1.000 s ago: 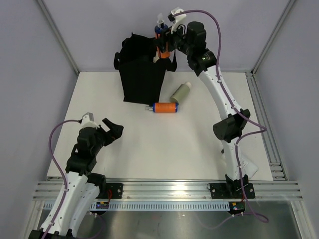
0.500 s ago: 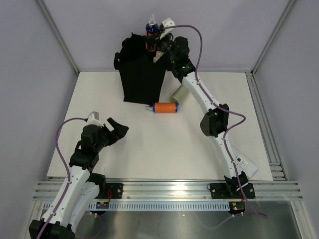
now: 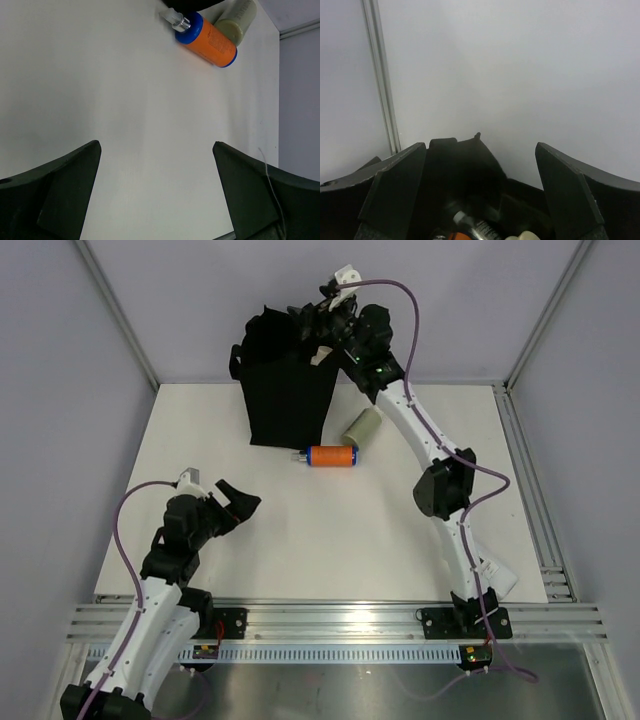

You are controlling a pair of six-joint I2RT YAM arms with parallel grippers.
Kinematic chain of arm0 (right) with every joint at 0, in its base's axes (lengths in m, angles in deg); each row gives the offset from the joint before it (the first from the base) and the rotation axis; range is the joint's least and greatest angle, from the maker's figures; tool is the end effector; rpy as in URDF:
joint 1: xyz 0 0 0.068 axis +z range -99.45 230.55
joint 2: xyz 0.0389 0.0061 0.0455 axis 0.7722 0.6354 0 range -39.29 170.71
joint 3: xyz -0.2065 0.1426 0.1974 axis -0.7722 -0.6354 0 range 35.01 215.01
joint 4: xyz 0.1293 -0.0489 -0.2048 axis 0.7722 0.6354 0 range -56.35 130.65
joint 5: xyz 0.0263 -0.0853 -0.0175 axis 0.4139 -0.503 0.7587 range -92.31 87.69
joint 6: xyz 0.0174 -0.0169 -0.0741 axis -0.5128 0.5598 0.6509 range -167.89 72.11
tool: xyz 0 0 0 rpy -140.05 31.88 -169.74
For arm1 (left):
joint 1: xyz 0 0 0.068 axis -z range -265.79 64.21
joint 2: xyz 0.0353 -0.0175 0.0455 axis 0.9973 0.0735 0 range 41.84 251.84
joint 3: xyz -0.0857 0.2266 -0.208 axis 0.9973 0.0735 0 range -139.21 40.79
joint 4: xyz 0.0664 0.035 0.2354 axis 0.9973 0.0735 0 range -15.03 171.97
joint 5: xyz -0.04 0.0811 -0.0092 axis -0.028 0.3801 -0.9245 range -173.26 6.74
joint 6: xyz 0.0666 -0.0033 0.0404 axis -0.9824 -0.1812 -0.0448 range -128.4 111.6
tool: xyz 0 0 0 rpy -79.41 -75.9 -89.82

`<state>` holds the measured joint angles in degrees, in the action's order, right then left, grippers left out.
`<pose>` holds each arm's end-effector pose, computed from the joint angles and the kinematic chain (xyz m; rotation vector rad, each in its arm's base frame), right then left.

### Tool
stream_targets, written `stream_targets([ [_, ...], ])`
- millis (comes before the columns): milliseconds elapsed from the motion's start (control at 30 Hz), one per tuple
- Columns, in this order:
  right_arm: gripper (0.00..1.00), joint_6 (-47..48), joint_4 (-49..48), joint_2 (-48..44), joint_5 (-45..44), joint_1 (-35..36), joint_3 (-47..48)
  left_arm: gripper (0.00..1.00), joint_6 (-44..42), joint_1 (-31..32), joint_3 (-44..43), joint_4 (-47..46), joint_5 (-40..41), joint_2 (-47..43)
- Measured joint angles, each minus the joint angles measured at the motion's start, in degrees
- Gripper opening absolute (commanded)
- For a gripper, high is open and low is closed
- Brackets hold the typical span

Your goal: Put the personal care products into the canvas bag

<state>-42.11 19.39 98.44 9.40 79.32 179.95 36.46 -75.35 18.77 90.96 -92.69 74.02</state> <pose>0.5199 0.3009 0.4626 -0.5307 1.0958 0.4731 0.1142 -0.0322 0.2365 -0.5198 2.0439 -0.7628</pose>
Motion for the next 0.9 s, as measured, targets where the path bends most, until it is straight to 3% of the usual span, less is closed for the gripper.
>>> stream_targets([
  [200, 0.99, 2.14, 17.49, -12.35, 8.33, -3.58, -1.09, 0.99, -0.26, 0.02, 0.02, -0.24, -0.5, -0.5],
  [400, 0.98, 16.68, 47.1, -36.02, 22.01, -14.43, -18.43, 0.99, -0.9, 0.02, 0.02, -0.28, -0.48, -1.57],
  [633, 0.96, 40.74, 78.9, -54.03, 12.39, -23.08, -49.99, 0.99, -0.85, 0.0, 0.02, -5.09, -3.72, 2.97],
  [733, 0.99, 43.63, 84.13, -55.63, 4.85, -26.8, -63.78, 0.99, -1.03, 0.0, -0.02, -8.07, -6.29, 7.72],
  [900, 0.99, 42.71, 88.52, -56.11, -4.57, -27.26, -80.37, 0.99, -1.9, 0.0, -0.15, -10.69, -10.88, 14.99],
])
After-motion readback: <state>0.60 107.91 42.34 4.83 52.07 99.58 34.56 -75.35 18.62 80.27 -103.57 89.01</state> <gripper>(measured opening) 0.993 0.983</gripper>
